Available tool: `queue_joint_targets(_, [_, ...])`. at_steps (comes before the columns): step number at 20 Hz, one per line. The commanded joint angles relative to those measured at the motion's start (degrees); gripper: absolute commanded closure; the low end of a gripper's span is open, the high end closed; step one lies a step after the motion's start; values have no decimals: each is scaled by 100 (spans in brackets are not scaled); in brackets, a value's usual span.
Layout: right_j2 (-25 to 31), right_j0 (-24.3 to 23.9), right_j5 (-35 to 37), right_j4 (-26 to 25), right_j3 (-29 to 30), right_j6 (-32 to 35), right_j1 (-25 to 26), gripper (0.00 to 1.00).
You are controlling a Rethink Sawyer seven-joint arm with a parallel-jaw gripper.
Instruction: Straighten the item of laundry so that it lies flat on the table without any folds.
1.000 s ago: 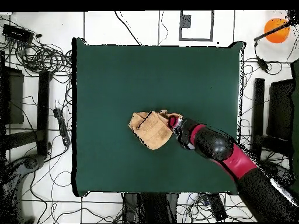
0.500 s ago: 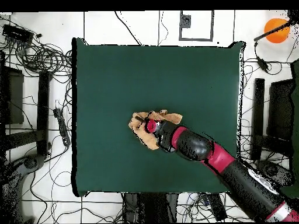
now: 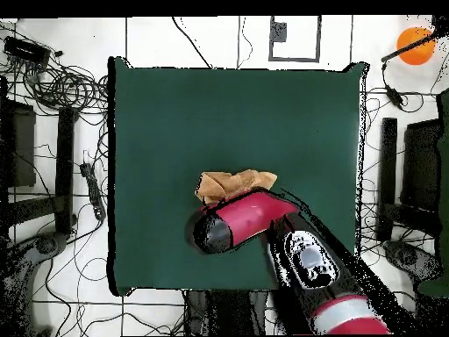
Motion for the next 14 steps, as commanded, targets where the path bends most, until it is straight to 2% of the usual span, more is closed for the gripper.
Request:
queue_joint_targets(1, [-1941, 1210, 1597, -1390, -1239, 2326, -1094, 0])
queue_joint_targets(9, [-2204, 1390, 1402, -1258, -1218, 2415, -1071, 0])
queue_joint_targets(11, [-2238, 1385, 1251, -1097, -1195, 2402, -1046, 0])
queue_joint_targets(12, [-2167, 1243, 957, -799, -1080, 2393, -1044, 0])
queue_joint_targets(13, [-1868, 826, 243, -144, -763, 2314, -1010, 0])
queue_joint_targets(14, [-1066, -1, -637, 934, -157, 1978, -931, 0])
